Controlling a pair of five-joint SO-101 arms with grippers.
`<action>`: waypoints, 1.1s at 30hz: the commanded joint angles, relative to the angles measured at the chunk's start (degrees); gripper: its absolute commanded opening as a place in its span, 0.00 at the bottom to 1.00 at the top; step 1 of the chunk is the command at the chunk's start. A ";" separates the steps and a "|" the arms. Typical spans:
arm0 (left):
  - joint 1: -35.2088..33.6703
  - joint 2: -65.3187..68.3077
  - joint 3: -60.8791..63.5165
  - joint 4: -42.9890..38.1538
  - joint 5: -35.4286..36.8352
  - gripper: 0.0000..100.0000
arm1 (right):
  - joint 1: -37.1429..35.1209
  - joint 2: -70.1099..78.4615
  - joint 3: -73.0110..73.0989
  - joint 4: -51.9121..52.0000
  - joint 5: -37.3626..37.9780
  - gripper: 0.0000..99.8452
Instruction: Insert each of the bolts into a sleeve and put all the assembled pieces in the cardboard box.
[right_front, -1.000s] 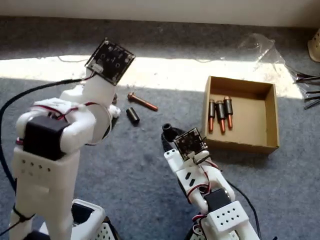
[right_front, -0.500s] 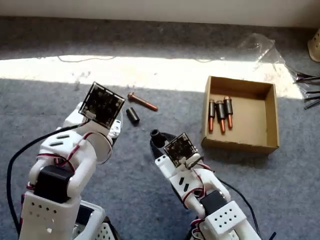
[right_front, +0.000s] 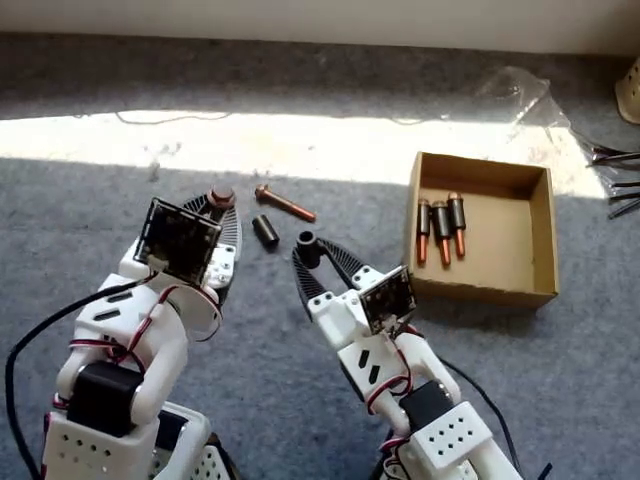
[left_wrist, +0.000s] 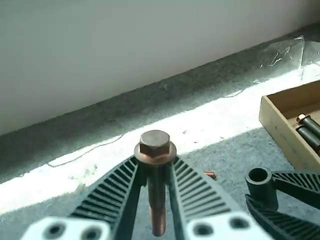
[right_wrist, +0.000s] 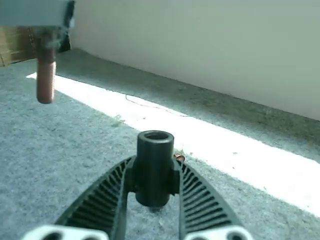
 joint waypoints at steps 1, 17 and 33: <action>-0.40 -1.27 1.36 -4.04 5.71 0.01 | -1.10 -0.75 2.95 -1.89 -0.70 0.00; -3.82 -1.36 3.91 -8.35 12.40 0.01 | -4.00 -25.98 7.08 17.10 -0.35 0.00; 5.58 -16.48 9.89 -18.02 12.57 0.01 | -4.35 -25.80 7.34 17.98 -0.35 0.00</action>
